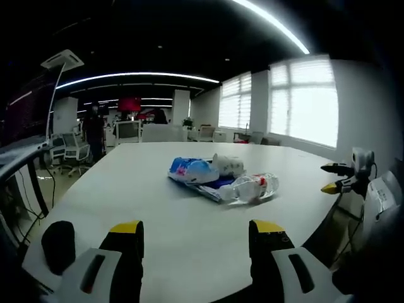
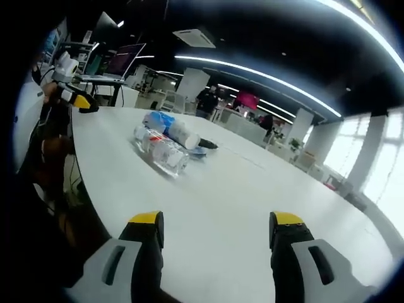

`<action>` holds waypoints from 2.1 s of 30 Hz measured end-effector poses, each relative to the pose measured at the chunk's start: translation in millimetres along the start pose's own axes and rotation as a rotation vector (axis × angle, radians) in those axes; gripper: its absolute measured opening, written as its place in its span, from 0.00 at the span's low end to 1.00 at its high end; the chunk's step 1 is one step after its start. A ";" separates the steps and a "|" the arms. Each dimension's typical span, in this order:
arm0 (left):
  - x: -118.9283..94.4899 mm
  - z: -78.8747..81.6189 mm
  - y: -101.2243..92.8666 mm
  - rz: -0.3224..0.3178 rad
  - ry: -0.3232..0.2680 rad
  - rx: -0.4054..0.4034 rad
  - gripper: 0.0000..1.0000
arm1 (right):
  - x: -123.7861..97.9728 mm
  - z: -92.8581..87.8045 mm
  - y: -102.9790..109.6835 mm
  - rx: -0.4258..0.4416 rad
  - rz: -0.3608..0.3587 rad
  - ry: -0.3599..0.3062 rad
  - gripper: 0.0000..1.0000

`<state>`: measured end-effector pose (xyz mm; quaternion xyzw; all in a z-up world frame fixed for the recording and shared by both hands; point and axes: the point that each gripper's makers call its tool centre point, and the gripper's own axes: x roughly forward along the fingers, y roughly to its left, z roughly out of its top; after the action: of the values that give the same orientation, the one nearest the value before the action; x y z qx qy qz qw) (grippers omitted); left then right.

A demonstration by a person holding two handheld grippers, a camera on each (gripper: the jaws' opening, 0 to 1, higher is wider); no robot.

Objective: Arrange the tabletop items into an orderly group along one side of the table until the central work area is clear of visible clutter.

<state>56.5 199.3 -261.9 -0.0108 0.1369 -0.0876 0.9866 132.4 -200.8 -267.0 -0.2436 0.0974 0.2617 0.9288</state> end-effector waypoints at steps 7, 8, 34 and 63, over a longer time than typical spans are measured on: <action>0.0 -6.1 2.8 0.012 0.030 -0.004 0.66 | 2.6 -2.6 2.4 0.014 0.007 -0.003 0.65; -0.4 -6.3 3.2 0.014 0.031 -0.004 0.66 | 3.1 -3.4 2.7 0.010 0.008 0.001 0.65; 8.2 1.0 -18.8 -0.057 0.015 0.011 0.66 | 8.7 0.7 8.9 0.006 0.039 -0.018 0.65; 33.0 -14.2 -43.2 -0.179 0.026 -0.131 0.66 | 20.7 -6.0 26.0 -0.014 0.103 0.007 0.66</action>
<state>76.6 151.0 -282.5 -0.0865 0.1537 -0.1661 0.9702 135.6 -175.3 -289.0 -0.2460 0.1113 0.3088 0.9120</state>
